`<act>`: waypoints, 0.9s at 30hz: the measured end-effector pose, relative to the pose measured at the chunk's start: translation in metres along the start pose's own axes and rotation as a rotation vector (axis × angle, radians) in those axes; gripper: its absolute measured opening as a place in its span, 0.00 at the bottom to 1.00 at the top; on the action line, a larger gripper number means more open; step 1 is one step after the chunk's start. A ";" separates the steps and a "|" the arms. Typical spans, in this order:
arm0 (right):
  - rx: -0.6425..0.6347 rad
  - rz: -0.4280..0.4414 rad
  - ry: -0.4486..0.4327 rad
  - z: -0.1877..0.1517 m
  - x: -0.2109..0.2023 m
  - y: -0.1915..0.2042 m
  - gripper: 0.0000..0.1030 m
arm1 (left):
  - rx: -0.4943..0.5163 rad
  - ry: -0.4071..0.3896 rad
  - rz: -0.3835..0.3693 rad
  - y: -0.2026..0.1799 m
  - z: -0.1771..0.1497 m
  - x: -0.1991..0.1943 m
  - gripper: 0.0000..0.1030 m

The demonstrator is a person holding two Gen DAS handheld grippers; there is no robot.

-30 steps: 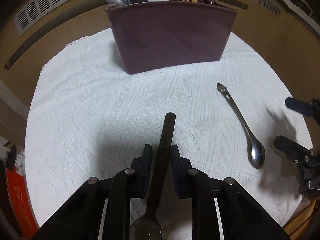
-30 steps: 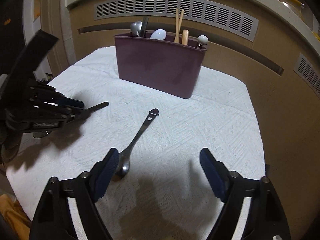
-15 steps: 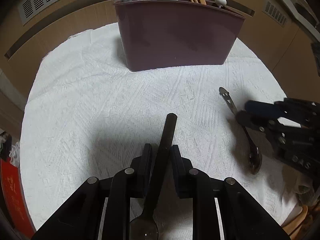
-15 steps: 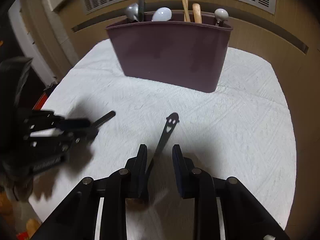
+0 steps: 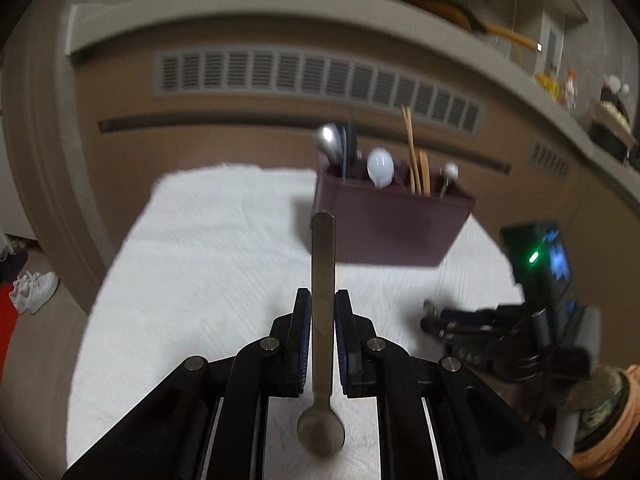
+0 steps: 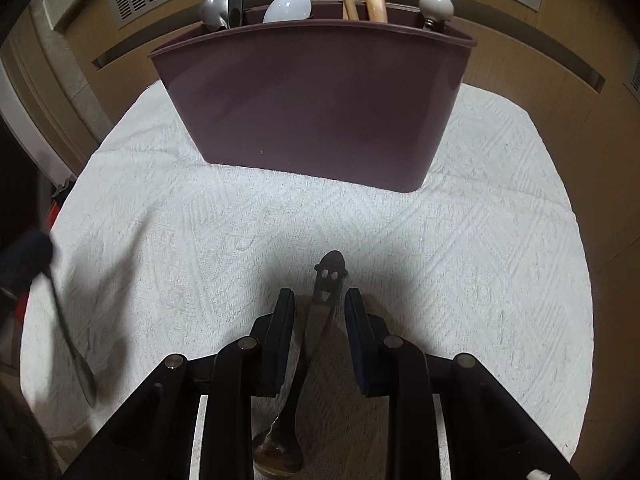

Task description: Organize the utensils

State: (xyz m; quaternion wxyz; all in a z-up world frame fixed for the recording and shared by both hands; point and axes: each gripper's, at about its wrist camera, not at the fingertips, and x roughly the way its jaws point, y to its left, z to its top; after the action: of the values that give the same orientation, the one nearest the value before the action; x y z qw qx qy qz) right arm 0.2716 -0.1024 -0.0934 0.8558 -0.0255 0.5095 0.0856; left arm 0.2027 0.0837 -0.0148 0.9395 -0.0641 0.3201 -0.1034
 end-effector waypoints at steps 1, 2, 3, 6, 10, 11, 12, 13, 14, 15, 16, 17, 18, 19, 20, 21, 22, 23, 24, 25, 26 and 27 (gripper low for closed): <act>-0.010 -0.006 -0.003 0.001 0.001 0.001 0.25 | -0.004 -0.024 -0.001 0.002 0.002 -0.008 0.12; -0.016 -0.010 -0.004 0.001 0.001 0.003 0.25 | -0.008 -0.037 0.000 0.004 0.003 -0.013 0.12; -0.027 -0.017 -0.006 0.002 0.002 0.005 0.25 | -0.016 -0.050 0.000 0.006 0.003 -0.019 0.12; -0.067 -0.032 -0.020 0.001 0.002 0.011 0.17 | -0.025 -0.054 -0.010 0.009 0.001 -0.024 0.12; -0.094 -0.018 -0.034 -0.007 -0.007 0.017 0.10 | -0.044 -0.063 -0.012 0.012 -0.006 -0.031 0.12; -0.099 -0.013 -0.040 -0.009 -0.011 0.016 0.10 | -0.047 -0.066 -0.011 0.014 -0.007 -0.033 0.12; -0.108 -0.007 -0.054 -0.012 -0.017 0.017 0.10 | -0.049 -0.069 -0.010 0.014 -0.007 -0.034 0.12; -0.113 -0.003 -0.069 -0.015 -0.025 0.017 0.10 | -0.051 -0.071 -0.009 0.015 -0.007 -0.037 0.12; -0.116 0.004 -0.078 -0.016 -0.030 0.017 0.10 | -0.053 -0.074 -0.008 0.015 -0.008 -0.040 0.12; -0.118 0.016 -0.092 -0.018 -0.039 0.017 0.10 | -0.056 -0.075 -0.008 0.015 -0.008 -0.042 0.12; -0.121 0.027 -0.113 -0.022 -0.050 0.016 0.10 | -0.058 -0.074 -0.010 0.014 -0.008 -0.044 0.12; -0.126 0.032 -0.128 -0.023 -0.057 0.015 0.10 | -0.060 -0.074 -0.010 0.014 -0.008 -0.045 0.12; -0.133 0.039 -0.152 -0.027 -0.068 0.015 0.10 | -0.061 -0.075 -0.011 0.013 -0.008 -0.047 0.12; -0.141 0.046 -0.178 -0.031 -0.080 0.016 0.10 | -0.061 -0.077 -0.010 0.012 -0.008 -0.049 0.12; -0.148 0.048 -0.195 -0.033 -0.088 0.016 0.10 | -0.060 -0.079 -0.010 0.010 -0.008 -0.051 0.12; -0.155 0.054 -0.218 -0.037 -0.099 0.016 0.10 | -0.058 -0.080 -0.013 0.009 -0.007 -0.054 0.12; -0.161 0.059 -0.238 -0.040 -0.108 0.015 0.01 | -0.059 -0.081 -0.015 0.008 -0.006 -0.056 0.12; -0.164 0.062 -0.251 -0.042 -0.113 0.011 0.01 | -0.063 -0.080 -0.014 0.008 -0.006 -0.058 0.12; -0.165 0.063 -0.261 -0.042 -0.118 0.011 0.01 | -0.079 -0.071 -0.006 0.011 -0.006 -0.057 0.12; -0.163 0.062 -0.273 -0.043 -0.123 0.009 0.01 | -0.102 -0.058 0.008 0.016 -0.005 -0.056 0.12; -0.161 0.061 -0.279 -0.044 -0.125 0.008 0.01 | -0.136 -0.035 0.026 0.025 -0.005 -0.051 0.12; -0.155 0.059 -0.285 -0.046 -0.127 0.005 0.01 | -0.189 0.012 0.045 0.037 -0.005 -0.044 0.13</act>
State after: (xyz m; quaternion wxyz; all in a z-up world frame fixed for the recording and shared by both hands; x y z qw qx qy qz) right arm 0.1720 -0.1185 -0.0043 0.9120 -0.0643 0.3754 0.1525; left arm 0.1711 0.1299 0.0001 0.9295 -0.1448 0.3352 -0.0519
